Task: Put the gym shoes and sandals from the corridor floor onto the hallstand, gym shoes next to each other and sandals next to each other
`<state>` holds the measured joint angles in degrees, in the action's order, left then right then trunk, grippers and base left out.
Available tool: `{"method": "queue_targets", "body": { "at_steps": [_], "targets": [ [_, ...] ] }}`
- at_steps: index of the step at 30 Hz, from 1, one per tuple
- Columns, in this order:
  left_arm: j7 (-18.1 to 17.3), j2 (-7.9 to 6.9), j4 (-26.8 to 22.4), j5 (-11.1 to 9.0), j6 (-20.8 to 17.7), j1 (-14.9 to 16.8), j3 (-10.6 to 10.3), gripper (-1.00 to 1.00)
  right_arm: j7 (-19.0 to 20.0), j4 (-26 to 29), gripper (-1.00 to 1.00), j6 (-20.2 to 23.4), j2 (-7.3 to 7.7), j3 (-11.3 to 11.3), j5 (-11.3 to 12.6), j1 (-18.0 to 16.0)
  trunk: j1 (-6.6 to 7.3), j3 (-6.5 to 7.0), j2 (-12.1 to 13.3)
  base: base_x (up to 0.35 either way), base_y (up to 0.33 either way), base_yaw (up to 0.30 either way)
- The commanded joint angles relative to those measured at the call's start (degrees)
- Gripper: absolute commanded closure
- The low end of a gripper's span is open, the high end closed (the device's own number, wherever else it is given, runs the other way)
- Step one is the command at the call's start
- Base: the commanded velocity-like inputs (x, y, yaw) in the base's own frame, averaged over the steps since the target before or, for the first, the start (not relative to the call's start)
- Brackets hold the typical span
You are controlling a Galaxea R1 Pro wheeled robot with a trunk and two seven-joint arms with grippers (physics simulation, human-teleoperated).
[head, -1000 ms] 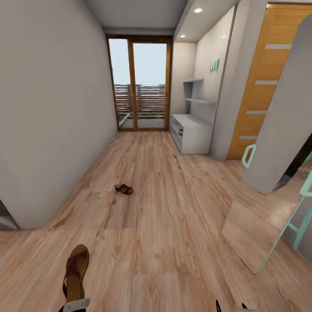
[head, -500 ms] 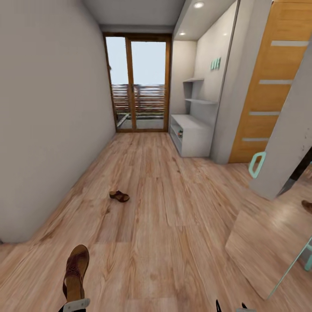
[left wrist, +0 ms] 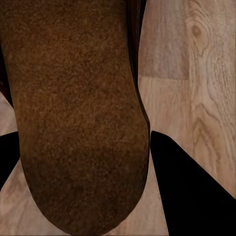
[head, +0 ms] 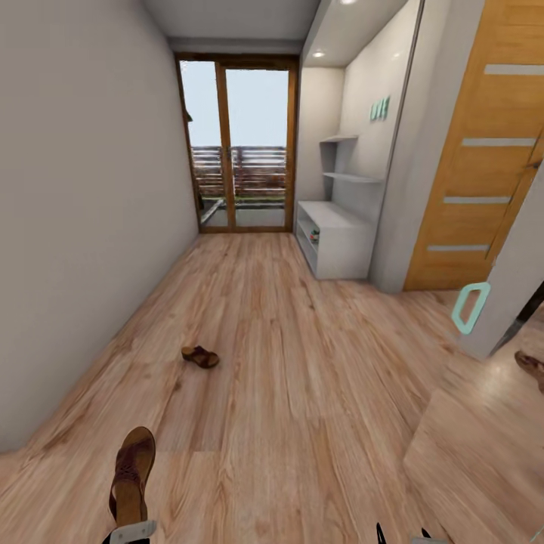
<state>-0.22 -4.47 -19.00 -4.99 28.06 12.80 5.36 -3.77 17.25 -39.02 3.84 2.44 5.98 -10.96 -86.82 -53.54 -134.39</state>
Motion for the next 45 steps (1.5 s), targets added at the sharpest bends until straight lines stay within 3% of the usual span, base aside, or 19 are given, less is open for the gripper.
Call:
{"method": "queue_targets", "body": {
  "at_steps": [1,45],
  "targets": [
    [0.0,-0.01,0.0,-0.4,0.2,0.0,-0.1,1.0,0.0,0.0,-1.0,-0.2,0.02,0.3,0.5,0.0,-0.02,-0.05,0.0,0.34,-0.004,0.0],
    [0.0,-0.01,0.0,-0.4,0.2,0.0,-0.2,1.0,0.0,0.0,-1.0,-0.2,0.02,0.3,0.6,0.0,-0.02,-0.05,0.0,0.34,0.0,0.0]
  ]
}}
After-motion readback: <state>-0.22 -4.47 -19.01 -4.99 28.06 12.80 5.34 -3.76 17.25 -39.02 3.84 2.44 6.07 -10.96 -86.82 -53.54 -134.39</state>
